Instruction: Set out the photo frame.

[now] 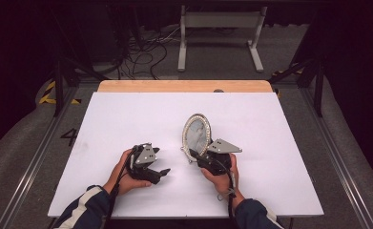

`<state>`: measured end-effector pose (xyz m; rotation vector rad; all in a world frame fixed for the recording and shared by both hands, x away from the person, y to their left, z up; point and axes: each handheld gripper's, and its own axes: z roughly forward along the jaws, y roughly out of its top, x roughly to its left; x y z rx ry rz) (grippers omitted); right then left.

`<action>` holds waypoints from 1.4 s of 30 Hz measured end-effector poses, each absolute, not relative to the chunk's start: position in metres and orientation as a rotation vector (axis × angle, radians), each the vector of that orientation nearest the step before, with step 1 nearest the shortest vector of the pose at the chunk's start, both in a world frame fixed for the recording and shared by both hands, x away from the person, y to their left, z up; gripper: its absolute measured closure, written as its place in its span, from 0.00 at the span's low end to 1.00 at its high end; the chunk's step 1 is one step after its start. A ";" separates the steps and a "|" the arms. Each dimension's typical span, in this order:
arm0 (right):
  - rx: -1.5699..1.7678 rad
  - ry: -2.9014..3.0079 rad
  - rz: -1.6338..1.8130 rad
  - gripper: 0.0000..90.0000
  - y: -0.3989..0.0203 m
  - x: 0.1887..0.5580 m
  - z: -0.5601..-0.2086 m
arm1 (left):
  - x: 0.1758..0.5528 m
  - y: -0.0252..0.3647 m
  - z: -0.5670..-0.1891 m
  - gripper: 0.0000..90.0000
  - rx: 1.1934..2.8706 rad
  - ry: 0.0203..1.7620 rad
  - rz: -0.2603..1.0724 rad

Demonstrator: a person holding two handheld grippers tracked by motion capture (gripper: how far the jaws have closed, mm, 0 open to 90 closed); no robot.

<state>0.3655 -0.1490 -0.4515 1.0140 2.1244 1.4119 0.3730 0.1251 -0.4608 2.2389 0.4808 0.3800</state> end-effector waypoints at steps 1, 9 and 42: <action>1.016 2.127 1.414 0.79 -0.149 0.366 -0.452 | 0.373 0.125 -0.461 0.19 2.242 0.482 0.381; 1.003 2.222 1.467 0.85 -0.156 0.373 -0.449 | 0.373 0.120 -0.460 0.19 2.260 0.466 0.374; 1.017 2.382 1.464 0.86 -0.157 0.389 -0.448 | 0.440 0.082 -0.458 0.17 2.123 0.533 0.213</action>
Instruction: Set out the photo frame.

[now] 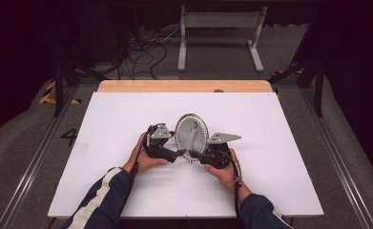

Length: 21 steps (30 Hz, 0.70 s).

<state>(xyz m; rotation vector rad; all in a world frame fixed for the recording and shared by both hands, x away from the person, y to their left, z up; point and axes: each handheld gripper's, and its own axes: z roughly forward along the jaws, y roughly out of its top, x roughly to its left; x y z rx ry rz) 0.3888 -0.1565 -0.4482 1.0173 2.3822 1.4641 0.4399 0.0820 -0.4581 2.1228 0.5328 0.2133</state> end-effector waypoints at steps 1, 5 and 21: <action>1.024 2.354 1.417 0.73 -0.156 0.387 -0.447 | 0.440 0.080 -0.458 0.17 2.136 0.520 0.219; 1.038 2.315 1.367 0.65 -0.160 0.378 -0.441 | 0.441 0.078 -0.457 0.18 2.141 0.501 0.207; 1.011 2.163 1.387 0.80 -0.179 0.350 -0.424 | 0.438 0.086 -0.446 0.45 2.058 0.495 0.251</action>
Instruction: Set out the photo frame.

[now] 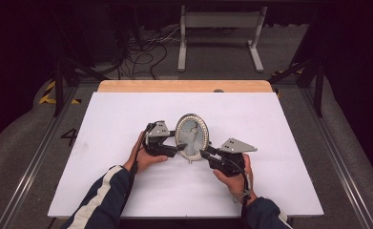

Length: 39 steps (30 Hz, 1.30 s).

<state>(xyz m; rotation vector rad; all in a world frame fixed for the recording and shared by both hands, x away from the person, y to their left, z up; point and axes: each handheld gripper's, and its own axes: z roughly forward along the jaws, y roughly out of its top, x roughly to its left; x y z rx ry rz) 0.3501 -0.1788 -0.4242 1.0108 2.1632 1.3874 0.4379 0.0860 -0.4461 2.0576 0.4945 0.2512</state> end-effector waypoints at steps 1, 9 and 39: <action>1.010 2.158 1.396 0.80 -0.180 0.350 -0.424 | 0.438 0.087 -0.446 0.48 2.060 0.501 0.258; 1.021 2.128 1.414 0.82 -0.182 0.354 -0.424 | 0.434 0.094 -0.439 0.64 2.114 0.491 0.295; 0.997 2.090 1.380 0.82 -0.181 0.355 -0.424 | 0.422 0.100 -0.429 0.64 2.083 0.530 0.367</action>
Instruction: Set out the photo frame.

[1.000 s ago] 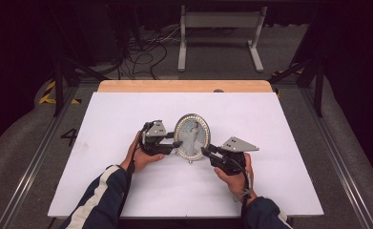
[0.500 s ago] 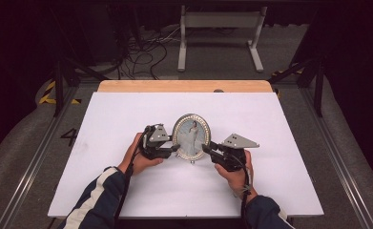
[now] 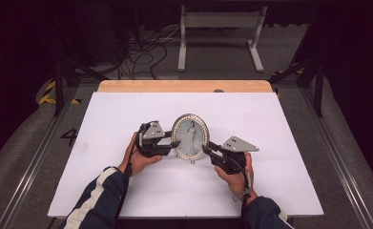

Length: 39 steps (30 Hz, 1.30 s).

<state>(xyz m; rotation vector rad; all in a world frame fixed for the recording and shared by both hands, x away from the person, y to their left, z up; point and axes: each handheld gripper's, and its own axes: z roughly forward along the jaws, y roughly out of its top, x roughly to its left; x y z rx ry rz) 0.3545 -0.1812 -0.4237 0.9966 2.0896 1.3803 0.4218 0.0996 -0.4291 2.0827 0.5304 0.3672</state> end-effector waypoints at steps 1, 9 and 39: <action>0.997 2.087 1.379 0.82 -0.181 0.355 -0.424 | 0.422 0.100 -0.429 0.66 2.083 0.533 0.372; 1.018 2.075 1.380 0.83 -0.183 0.358 -0.425 | 0.416 0.097 -0.428 0.70 2.123 0.499 0.413; 1.010 2.047 1.357 0.84 -0.187 0.356 -0.423 | 0.416 0.099 -0.428 0.58 2.041 0.526 0.362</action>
